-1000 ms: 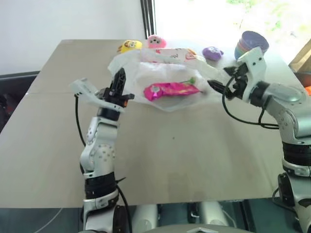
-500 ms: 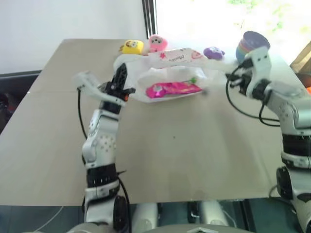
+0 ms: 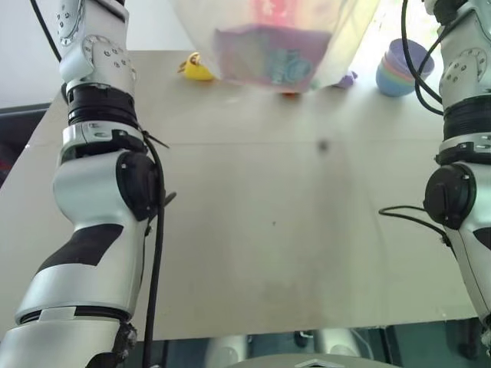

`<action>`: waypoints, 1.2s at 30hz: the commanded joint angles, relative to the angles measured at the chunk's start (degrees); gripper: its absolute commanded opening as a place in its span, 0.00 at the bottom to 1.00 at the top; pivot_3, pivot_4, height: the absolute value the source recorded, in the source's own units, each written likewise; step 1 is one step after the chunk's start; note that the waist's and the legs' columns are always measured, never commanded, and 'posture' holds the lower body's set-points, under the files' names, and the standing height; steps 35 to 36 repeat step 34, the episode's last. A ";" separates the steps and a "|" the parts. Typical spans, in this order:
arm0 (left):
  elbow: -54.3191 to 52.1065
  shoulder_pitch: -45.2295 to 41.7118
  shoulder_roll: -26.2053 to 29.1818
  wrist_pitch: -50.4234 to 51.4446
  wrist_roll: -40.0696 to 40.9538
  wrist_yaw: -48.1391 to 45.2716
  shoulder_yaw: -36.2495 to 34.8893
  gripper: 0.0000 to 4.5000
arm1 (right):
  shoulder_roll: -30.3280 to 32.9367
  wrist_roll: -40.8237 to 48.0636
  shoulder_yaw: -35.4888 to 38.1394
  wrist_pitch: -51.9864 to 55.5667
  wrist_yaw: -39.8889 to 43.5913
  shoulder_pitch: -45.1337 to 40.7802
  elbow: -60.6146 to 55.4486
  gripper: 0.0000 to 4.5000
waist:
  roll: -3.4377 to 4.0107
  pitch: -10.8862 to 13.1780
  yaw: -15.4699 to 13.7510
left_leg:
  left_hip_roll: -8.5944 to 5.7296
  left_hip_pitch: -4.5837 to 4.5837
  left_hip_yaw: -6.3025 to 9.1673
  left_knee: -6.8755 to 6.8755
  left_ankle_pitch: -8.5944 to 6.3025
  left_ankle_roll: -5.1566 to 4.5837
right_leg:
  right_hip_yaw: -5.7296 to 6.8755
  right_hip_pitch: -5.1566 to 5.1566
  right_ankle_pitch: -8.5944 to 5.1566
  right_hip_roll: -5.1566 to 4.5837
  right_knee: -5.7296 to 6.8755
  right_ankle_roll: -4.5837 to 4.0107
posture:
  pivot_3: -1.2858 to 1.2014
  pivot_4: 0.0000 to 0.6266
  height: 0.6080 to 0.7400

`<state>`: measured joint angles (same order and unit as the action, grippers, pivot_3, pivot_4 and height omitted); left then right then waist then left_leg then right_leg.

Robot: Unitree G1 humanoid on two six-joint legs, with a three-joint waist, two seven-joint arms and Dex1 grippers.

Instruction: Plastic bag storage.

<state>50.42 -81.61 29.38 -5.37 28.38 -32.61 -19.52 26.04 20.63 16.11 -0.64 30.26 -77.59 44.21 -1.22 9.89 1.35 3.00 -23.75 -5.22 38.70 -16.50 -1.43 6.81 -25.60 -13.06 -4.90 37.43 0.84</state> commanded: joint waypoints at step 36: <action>-78.35 110.05 -12.10 7.36 -15.21 8.85 15.78 0.99 | 6.08 4.86 -4.67 0.22 30.44 78.73 -36.94 0.97 | 0.63 0.14 -1.34 | 0.24 1.82 0.70 0.50 -0.03 -0.52 | -1.19 1.58 -0.07 0.73 0.07 -0.30 | 0.52 0.24 1.00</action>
